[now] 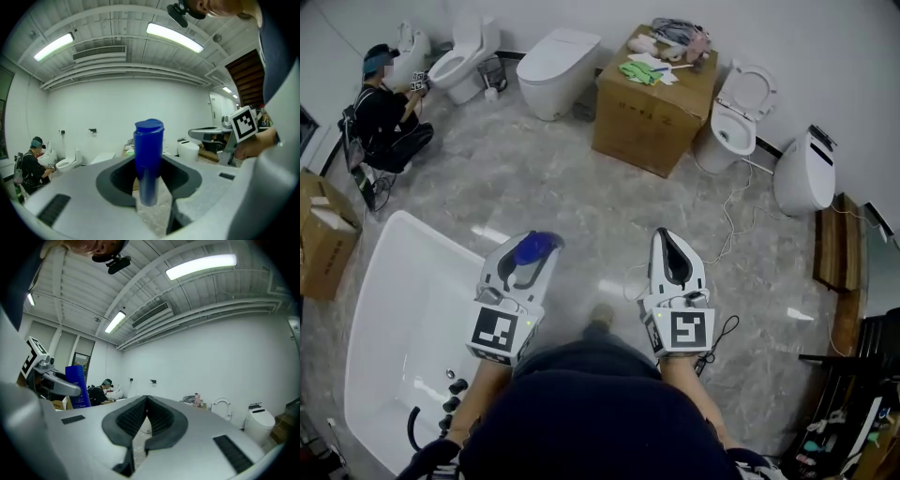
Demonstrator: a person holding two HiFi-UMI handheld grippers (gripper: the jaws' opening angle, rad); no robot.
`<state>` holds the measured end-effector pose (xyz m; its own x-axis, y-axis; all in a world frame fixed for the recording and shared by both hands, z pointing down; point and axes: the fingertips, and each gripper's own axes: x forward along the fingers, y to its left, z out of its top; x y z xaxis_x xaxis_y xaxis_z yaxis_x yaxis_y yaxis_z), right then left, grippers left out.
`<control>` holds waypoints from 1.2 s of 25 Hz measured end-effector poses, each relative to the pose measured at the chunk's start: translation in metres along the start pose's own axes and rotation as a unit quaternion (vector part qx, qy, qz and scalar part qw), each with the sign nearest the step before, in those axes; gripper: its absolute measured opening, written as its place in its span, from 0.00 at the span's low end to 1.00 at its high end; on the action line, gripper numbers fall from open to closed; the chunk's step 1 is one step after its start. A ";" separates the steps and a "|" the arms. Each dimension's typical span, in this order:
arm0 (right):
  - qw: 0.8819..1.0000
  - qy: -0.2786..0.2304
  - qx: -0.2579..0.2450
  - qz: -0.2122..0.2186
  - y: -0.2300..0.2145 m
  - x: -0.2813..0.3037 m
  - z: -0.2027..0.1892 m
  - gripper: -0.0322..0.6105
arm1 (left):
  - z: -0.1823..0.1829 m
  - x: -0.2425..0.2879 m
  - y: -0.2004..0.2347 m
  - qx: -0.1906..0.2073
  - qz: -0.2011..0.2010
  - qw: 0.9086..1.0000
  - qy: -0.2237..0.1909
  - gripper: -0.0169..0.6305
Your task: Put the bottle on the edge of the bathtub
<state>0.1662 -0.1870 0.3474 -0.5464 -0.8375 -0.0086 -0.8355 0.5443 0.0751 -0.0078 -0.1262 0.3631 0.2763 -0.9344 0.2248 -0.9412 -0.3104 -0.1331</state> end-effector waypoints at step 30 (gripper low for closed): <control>0.999 0.005 0.011 0.045 -0.005 0.111 -0.005 0.08 | 0.001 0.061 0.073 0.010 0.033 0.999 0.006 0.26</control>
<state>0.1099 -0.2823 0.3510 -0.6190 -0.7853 0.0069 -0.7840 0.6184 0.0537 -0.0596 -0.2061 0.3665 0.2111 -0.9507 0.2273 -0.9532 -0.2517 -0.1673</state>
